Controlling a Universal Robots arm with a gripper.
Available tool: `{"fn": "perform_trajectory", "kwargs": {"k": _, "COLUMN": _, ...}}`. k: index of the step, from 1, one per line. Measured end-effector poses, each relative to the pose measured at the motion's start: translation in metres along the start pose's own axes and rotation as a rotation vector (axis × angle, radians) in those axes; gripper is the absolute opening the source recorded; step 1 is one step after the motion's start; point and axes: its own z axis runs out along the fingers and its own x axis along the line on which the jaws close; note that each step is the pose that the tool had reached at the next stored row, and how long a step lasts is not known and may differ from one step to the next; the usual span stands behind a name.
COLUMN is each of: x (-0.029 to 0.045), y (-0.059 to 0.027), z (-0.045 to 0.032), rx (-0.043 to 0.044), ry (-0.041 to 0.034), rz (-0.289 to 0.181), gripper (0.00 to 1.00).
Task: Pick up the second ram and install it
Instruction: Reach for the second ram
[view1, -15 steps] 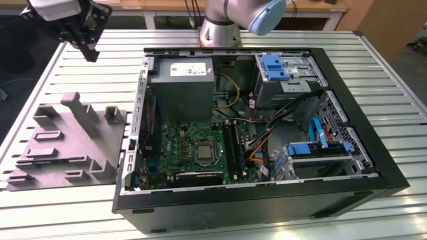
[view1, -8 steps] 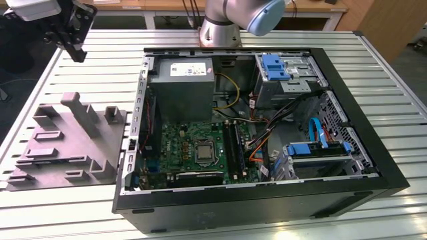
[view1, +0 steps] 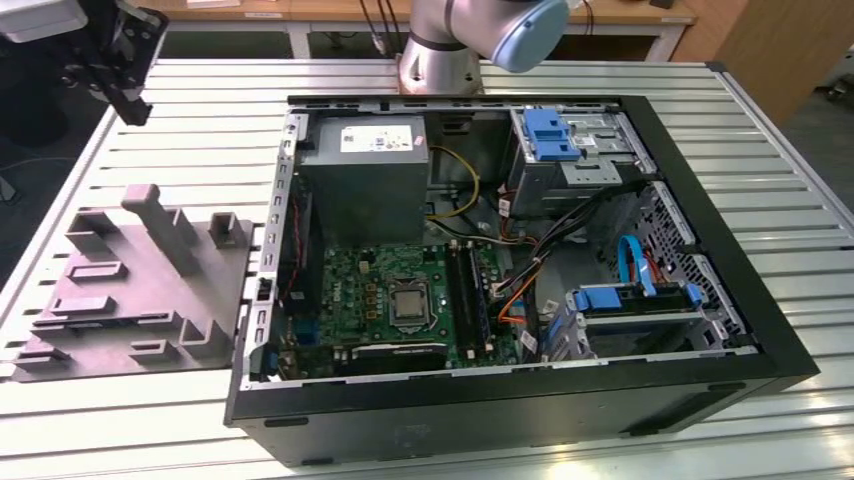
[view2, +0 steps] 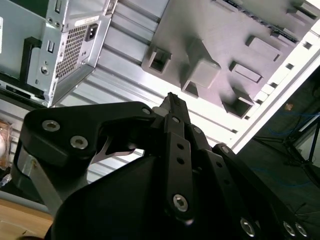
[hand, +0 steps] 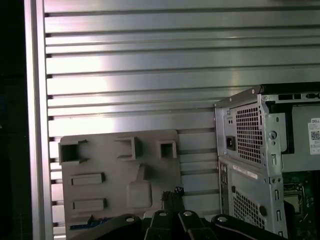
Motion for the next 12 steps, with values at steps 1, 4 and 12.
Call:
{"fn": "perform_trajectory", "kwargs": {"k": 1, "x": 0.0027, "y": -0.0002, "z": -0.0001, "rx": 0.0, "ry": -0.0004, "rz": 0.0, "gripper": 0.1}}
{"fn": "perform_trajectory", "kwargs": {"k": 4, "x": 0.0115, "y": -0.0009, "z": -0.0002, "rx": -0.0002, "ry": -0.0019, "rz": 0.0, "gripper": 0.1}}
{"fn": "perform_trajectory", "kwargs": {"k": 12, "x": 0.0371, "y": -0.0029, "z": -0.0007, "rx": -0.0005, "ry": -0.0056, "rz": 0.0, "gripper": 0.1}}
